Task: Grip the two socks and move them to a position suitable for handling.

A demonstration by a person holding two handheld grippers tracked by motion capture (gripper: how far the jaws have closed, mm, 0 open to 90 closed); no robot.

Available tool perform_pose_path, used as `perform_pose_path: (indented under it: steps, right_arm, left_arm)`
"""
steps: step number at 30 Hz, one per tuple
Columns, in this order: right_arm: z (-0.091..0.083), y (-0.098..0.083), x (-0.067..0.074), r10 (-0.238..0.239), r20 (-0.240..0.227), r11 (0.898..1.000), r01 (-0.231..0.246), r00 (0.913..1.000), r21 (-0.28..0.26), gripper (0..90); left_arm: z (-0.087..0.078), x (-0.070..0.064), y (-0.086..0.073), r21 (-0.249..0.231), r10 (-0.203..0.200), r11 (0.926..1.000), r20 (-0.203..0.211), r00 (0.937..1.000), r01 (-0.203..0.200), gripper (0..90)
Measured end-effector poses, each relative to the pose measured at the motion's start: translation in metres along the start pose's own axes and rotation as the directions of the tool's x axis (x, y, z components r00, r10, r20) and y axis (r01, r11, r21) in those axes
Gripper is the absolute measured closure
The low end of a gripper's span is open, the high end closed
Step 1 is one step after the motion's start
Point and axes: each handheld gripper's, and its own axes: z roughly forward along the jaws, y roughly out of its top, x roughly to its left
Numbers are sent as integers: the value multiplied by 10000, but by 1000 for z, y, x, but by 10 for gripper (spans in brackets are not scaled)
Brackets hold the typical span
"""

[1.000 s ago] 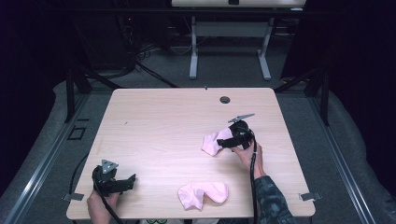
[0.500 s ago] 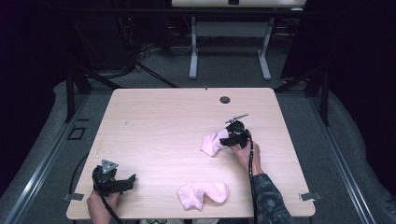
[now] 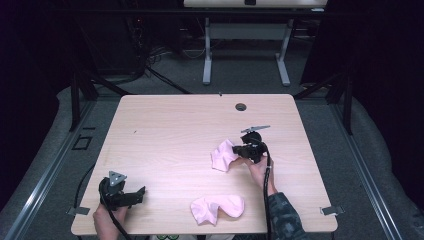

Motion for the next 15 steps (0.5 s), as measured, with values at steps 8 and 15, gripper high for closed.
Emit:
perform_pose_path:
  steps: [8,15]
  right_arm:
    - [2,-2,56,-957,-398,9954,960,9946,50,864]
    - [36,-16,62,-1670,123,9799,1645,9859,1125,775]
  left_arm:
    - [0,0,0,-17,11,10000,-32,10000,-11,14]
    - [0,0,0,-15,14,10000,-24,10000,-14,14]
